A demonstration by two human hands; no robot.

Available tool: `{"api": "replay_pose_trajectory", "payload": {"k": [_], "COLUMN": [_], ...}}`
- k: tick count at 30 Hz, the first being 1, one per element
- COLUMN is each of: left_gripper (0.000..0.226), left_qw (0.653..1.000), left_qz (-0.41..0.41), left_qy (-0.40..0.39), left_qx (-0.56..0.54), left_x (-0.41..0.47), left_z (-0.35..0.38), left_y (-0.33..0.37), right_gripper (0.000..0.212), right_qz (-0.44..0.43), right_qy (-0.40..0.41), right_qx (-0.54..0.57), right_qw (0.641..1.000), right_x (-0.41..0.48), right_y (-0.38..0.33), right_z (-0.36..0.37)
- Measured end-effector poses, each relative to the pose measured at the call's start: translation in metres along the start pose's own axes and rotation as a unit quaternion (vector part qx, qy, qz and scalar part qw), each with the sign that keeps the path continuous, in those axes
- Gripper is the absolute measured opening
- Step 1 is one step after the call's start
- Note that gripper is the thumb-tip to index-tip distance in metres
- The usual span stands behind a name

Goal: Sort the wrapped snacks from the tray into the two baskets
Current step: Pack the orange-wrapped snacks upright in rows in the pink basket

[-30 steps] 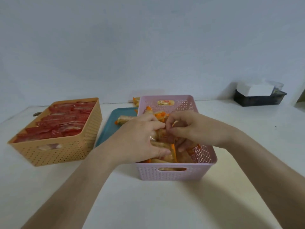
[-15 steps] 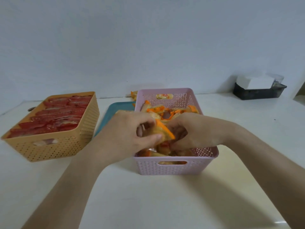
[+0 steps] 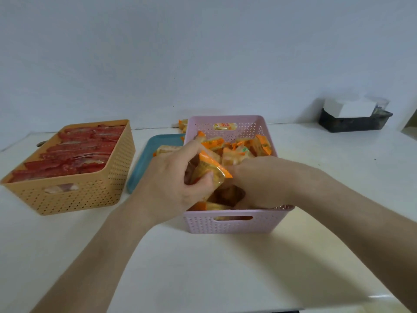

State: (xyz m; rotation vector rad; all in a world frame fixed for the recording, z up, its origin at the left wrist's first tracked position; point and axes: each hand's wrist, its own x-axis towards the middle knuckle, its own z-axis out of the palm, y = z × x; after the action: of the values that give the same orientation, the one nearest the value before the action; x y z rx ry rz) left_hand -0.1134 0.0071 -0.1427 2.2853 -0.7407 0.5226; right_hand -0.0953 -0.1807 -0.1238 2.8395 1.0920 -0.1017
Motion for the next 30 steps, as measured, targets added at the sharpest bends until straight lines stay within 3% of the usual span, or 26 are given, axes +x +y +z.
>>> {"api": "replay_pose_trajectory", "payload": {"k": [2, 6, 8, 10, 12, 14, 17, 22, 26, 30], "left_gripper": [0.018, 0.024, 0.025, 0.029, 0.032, 0.03, 0.028, 0.032, 0.028, 0.03], "left_qw": [0.999, 0.988, 0.974, 0.962, 0.96, 0.961, 0.959, 0.961, 0.979, 0.992], "left_qz": [-0.005, 0.025, 0.044, 0.032, 0.016, 0.024, 0.054, 0.064, 0.033, -0.025], "left_qy": [-0.033, -0.142, -0.201, -0.233, -0.217, -0.186, -0.14, -0.049, -0.012, -0.041], "left_qx": [-0.011, 0.059, 0.096, 0.138, 0.176, 0.205, 0.242, 0.264, 0.201, 0.112], "left_x": [0.001, 0.007, 0.013, 0.021, 0.025, 0.024, 0.018, 0.01, 0.009, 0.012], "left_z": [-0.004, -0.013, -0.016, -0.016, -0.012, -0.006, 0.0, 0.003, -0.003, -0.019], "left_y": [0.001, 0.008, 0.01, 0.012, 0.011, 0.011, 0.012, 0.008, 0.007, 0.004], "right_gripper": [0.039, 0.037, 0.051, 0.051, 0.029, 0.027, 0.034, 0.068, 0.056, 0.046], "right_qz": [0.044, 0.108, 0.079, 0.036, 0.006, 0.001, 0.004, 0.019, 0.039, 0.065], "right_qy": [0.084, 0.215, 0.196, 0.121, 0.061, 0.032, 0.029, 0.033, 0.078, 0.094], "right_qx": [-0.049, -0.114, -0.072, 0.064, 0.15, 0.142, 0.118, 0.159, 0.177, 0.17], "right_qw": [0.994, 0.964, 0.975, 0.99, 0.987, 0.989, 0.993, 0.986, 0.98, 0.979], "right_x": [-0.001, 0.002, 0.0, -0.006, -0.009, -0.009, 0.0, 0.009, 0.001, -0.002], "right_y": [0.004, 0.014, 0.017, 0.015, 0.013, 0.011, 0.007, 0.004, 0.006, 0.012], "right_z": [0.005, 0.023, 0.021, 0.007, -0.002, 0.0, 0.009, 0.014, 0.01, 0.003]}}
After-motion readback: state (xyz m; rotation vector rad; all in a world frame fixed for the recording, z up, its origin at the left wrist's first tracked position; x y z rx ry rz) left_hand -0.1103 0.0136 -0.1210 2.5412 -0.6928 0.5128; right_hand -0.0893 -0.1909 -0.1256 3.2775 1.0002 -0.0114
